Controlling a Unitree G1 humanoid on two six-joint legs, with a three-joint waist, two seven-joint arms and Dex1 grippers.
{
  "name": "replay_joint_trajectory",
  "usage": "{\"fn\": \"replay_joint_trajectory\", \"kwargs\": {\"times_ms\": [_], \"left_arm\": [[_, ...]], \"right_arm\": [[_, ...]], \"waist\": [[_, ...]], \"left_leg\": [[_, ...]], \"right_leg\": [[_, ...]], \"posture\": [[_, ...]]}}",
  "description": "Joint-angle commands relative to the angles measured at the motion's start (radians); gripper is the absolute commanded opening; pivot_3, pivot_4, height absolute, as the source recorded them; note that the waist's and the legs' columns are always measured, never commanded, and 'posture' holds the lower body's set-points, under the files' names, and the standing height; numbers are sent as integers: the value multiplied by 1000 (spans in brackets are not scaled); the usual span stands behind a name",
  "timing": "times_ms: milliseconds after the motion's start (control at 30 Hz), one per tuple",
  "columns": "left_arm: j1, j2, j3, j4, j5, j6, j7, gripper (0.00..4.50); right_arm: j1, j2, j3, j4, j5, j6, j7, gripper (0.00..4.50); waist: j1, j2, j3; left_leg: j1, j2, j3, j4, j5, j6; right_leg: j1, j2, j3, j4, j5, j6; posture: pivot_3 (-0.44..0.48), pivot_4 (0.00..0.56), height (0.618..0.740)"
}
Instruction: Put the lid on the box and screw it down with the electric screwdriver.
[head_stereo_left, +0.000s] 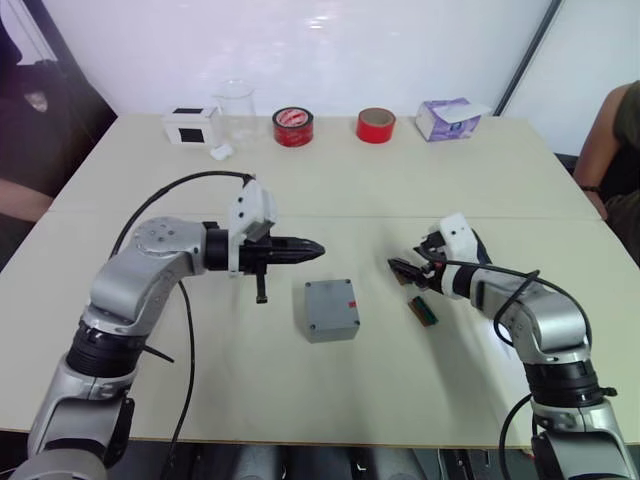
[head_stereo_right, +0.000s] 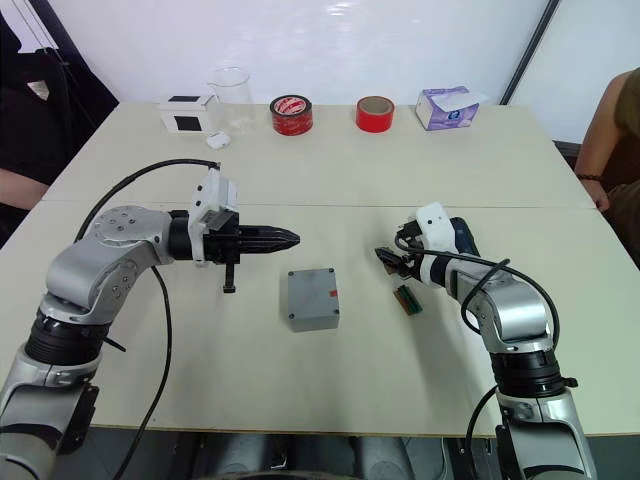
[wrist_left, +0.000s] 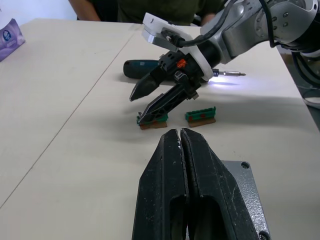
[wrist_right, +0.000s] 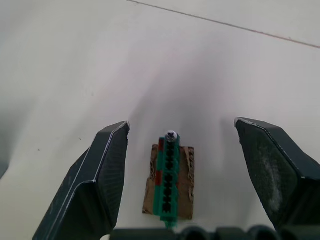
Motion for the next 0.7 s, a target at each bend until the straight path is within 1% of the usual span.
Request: {"fn": "replay_joint_trajectory", "kwargs": {"times_ms": [33,267,333,367,400,467,500,600,700], "left_arm": [[-7,8,12,-35,-14,1,4,0],[-7,4,9,-34,-14,0,5,0],[-6,4,8,-34,-13,0,6,0],[-6,4,8,-35,-13,0,6,0],[-6,4,8,-35,-13,0,6,0],[-6,5,8,-35,-12,0,8,0],[-5,5,8,-36,-13,0,8,0],[-4,7,8,-37,-13,0,10,0],[-2,8,9,-38,-14,1,10,0]], "right_arm": [[-19,5,-10,-19,1,-11,1,3443],[-19,5,-11,-22,4,-9,5,3443],[-17,5,-9,-23,3,-9,5,2987],[-17,6,-9,-23,4,-9,5,2882],[-17,7,-8,-23,4,-8,6,2439],[-16,7,-7,-23,5,-7,6,1826],[-16,7,-7,-23,6,-5,7,1293],[-18,8,-5,-23,6,-6,10,33],[-24,7,-5,-29,9,3,10,33]], "waist": [[0,0,0],[1,0,0],[1,0,0],[0,0,0],[0,0,0],[0,0,0],[0,0,0],[0,0,0],[0,0,0]], "left_leg": [[0,0,0,0,0,0],[0,0,0,0,0,0],[0,0,0,0,0,0],[0,0,0,0,0,0],[0,0,0,0,0,0],[0,0,0,0,0,0],[0,0,0,0,0,0],[0,0,0,0,0,0],[0,0,0,0,0,0]], "right_leg": [[0,0,0,0,0,0],[0,0,0,0,0,0],[0,0,0,0,0,0],[0,0,0,0,0,0],[0,0,0,0,0,0],[0,0,0,0,0,0],[0,0,0,0,0,0],[0,0,0,0,0,0],[0,0,0,0,0,0]], "posture": [[0,150,740],[0,150,740],[0,150,740],[0,150,740],[0,150,740],[0,150,740],[0,150,740],[0,150,740],[0,150,740]]}}
